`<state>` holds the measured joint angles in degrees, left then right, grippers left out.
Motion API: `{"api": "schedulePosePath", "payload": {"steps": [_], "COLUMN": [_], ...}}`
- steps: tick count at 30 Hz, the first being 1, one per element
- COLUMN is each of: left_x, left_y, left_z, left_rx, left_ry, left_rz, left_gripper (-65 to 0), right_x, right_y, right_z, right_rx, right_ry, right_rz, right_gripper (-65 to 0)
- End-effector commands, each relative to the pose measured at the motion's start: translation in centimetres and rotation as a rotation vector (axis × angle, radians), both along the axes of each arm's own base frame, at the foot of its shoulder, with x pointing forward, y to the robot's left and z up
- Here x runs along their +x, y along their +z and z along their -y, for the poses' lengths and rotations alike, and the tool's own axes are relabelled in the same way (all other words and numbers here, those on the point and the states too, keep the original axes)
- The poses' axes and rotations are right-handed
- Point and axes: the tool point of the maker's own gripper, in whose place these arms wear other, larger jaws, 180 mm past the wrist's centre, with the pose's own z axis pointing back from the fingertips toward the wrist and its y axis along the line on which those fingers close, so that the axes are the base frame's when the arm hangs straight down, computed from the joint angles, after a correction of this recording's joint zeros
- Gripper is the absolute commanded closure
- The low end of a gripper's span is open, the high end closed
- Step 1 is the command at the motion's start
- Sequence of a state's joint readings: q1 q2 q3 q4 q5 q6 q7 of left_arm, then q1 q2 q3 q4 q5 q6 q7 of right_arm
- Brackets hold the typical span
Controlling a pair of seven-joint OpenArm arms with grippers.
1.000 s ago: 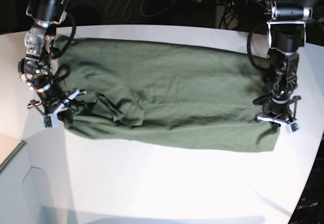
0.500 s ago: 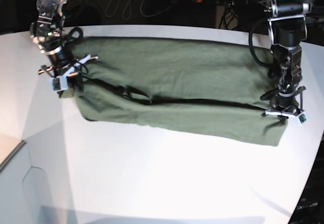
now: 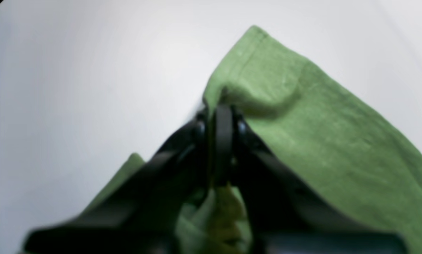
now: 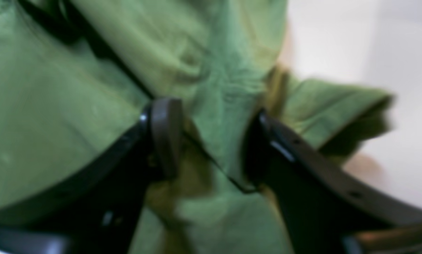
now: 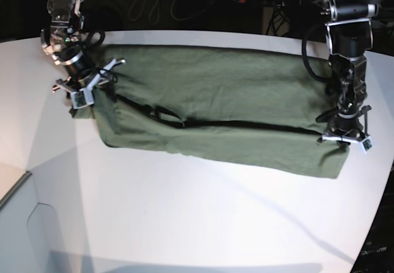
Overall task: Layout the t-shirt on the table in an organized manner, then fold the t-shirt properly
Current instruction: 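Fold the hem over toward the collar edge with both grippers, then open both grippers and reposition them on the folded t-shirt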
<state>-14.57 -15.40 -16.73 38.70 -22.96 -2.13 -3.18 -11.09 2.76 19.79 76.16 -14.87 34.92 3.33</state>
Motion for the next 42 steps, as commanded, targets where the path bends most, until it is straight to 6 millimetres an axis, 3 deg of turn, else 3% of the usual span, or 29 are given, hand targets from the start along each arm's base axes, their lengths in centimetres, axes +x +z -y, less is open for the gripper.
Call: {"api": "schedulePosePath", "payload": {"steps": [1,5,8,13,15,18,24,30,36,42], "left_x": [0.7,0.6,0.3,0.5,0.8,3.2,7.2,9.4,9.0,5.9], "left_y": [1.5,2.1,3.5,6.8,7.5,9.3,7.8,5.1,3.3,-0.2], "left_z": [-1.0,-0.6,-0.2,0.1,-0.6,-1.2,-2.8,-1.1,0.6,0.9], "left_rx": [0.024,0.020,0.044,0.094,0.112,0.123,0.078,0.092,0.129,0.125], "left_ry": [0.005,-0.019,-0.044,-0.078,-0.077,-0.075,-0.018,-0.064,-0.123,-0.127], "left_rz": [0.034,0.025,0.059,0.141,0.149,0.181,0.097,-0.061,-0.133,-0.209], "left_gripper": [-9.1,-26.5,-34.1,-34.8,-34.8,-34.8,-34.8,-35.1,-35.1,-35.0], "right_x": [1.4,2.8,3.4,5.2,6.1,7.6,9.6,10.1,9.9,9.9], "right_y": [2.6,6.6,8.3,9.8,9.9,10.0,10.4,10.8,10.5,10.5], "right_z": [1.1,2.2,2.4,2.3,2.3,2.6,3.0,2.3,2.2,2.3], "right_rx": [0.001,0.016,0.015,0.020,0.020,0.001,-0.022,-0.023,-0.022,-0.024], "right_ry": [-0.018,-0.083,-0.085,-0.087,-0.090,-0.100,-0.113,-0.094,-0.094,-0.094], "right_rz": [0.094,0.209,0.258,0.304,0.297,0.253,0.200,0.206,0.198,0.197], "right_gripper": [-34.6,-38.3,-38.2,-38.3,-38.3,-38.3,-38.3,-38.3,-38.3,-38.3]}}
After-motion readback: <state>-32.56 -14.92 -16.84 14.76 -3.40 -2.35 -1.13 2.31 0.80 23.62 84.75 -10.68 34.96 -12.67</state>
